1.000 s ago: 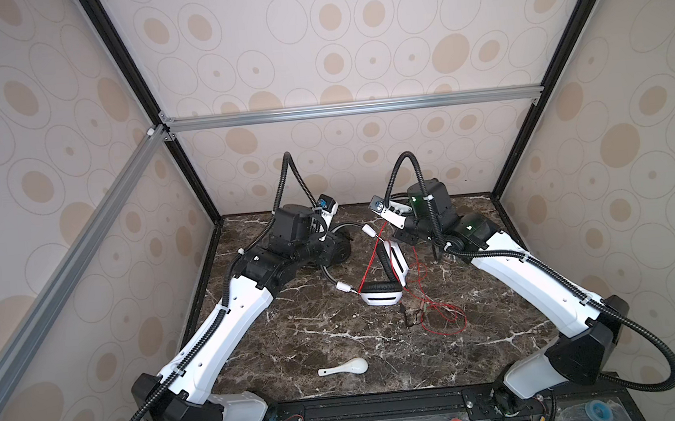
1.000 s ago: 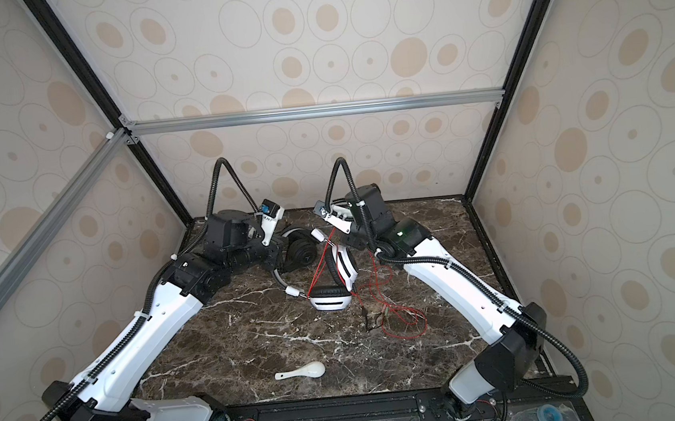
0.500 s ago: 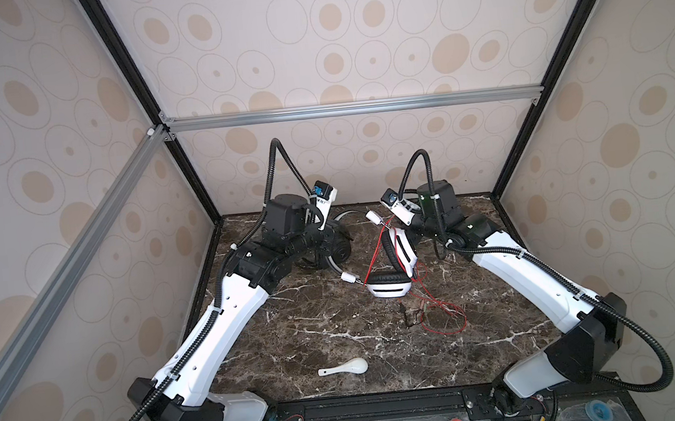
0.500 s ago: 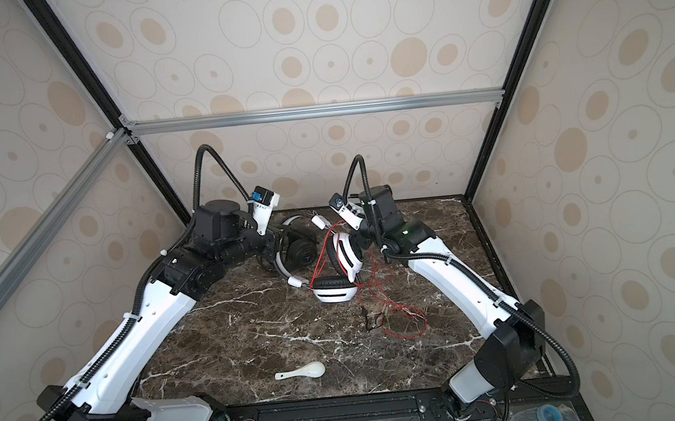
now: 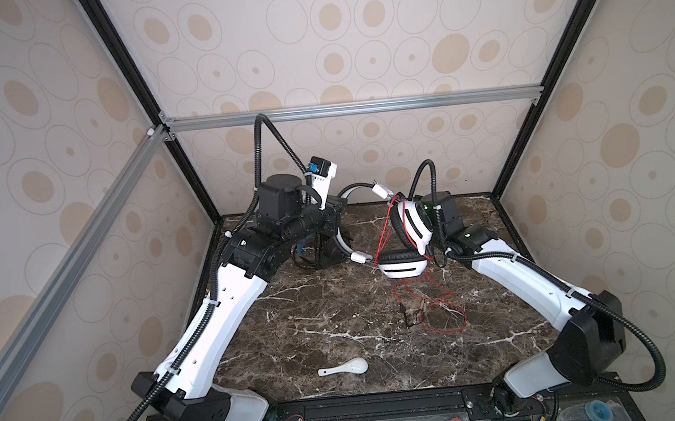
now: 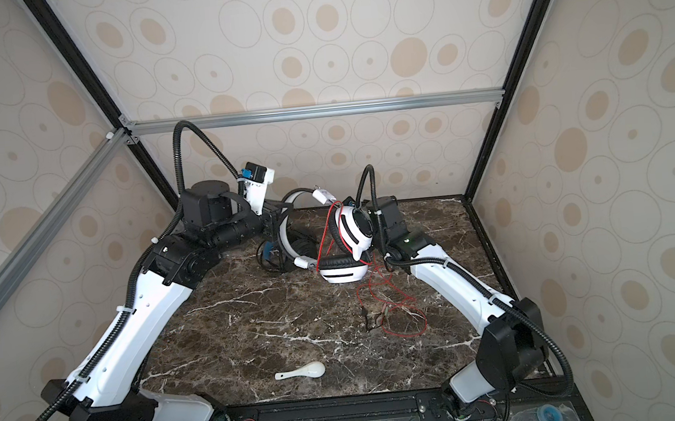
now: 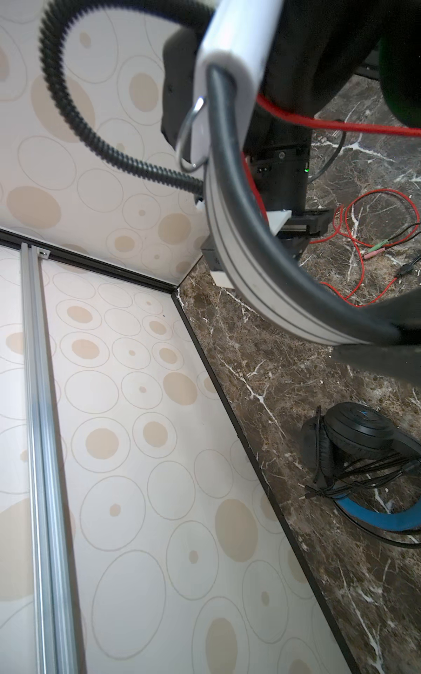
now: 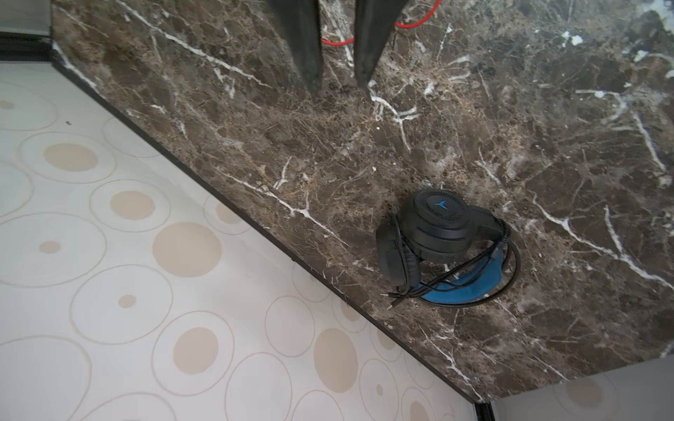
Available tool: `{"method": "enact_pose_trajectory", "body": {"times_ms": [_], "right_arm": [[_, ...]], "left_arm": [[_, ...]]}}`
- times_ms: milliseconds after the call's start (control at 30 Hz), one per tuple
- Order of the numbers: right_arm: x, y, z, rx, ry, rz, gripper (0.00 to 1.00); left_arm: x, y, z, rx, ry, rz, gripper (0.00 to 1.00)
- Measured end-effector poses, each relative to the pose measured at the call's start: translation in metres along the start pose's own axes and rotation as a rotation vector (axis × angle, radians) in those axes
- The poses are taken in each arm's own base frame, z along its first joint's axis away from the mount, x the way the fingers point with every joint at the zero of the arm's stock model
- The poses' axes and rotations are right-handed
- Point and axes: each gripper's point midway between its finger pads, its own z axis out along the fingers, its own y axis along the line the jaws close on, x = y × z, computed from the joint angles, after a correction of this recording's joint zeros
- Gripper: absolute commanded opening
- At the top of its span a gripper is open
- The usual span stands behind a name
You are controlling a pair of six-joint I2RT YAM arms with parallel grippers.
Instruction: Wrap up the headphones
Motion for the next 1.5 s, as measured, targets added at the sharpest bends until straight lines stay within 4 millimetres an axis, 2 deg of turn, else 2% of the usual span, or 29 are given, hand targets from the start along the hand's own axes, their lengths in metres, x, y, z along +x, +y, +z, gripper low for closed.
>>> {"method": "enact_pose_trajectory", "body": {"times_ms": [167, 300, 467, 600, 1033, 1133, 1333, 1500], "right_arm": [[0.001, 0.008, 0.004, -0.042, -0.029, 0.052, 0.39], [0.004, 0.016, 0.006, -0.077, -0.049, 0.094, 0.41], [0.017, 0.026, 0.011, -0.117, -0.050, 0.136, 0.42], [0.026, 0.032, 0.015, -0.138, -0.043, 0.152, 0.43], [0.039, 0.042, 0.020, -0.172, -0.057, 0.203, 0.40], [0.044, 0.044, 0.021, -0.175, -0.049, 0.219, 0.39], [0.057, 0.048, 0.024, -0.179, -0.025, 0.251, 0.39], [0.060, 0.049, 0.023, -0.178, -0.032, 0.284, 0.38]], "left_arm": [[-0.019, -0.005, -0.002, 0.020, -0.045, -0.018, 0.00], [-0.033, -0.007, -0.004, 0.029, -0.077, -0.026, 0.00], [-0.042, -0.009, -0.007, 0.035, -0.100, -0.039, 0.00], [-0.046, -0.010, -0.008, 0.040, -0.108, -0.054, 0.00], [-0.058, -0.010, -0.001, 0.051, -0.142, -0.092, 0.00], [-0.065, -0.008, -0.003, 0.038, -0.163, -0.098, 0.00], [-0.067, -0.002, -0.002, 0.007, -0.172, -0.122, 0.00], [-0.068, 0.001, 0.000, -0.003, -0.179, -0.130, 0.00]]}}
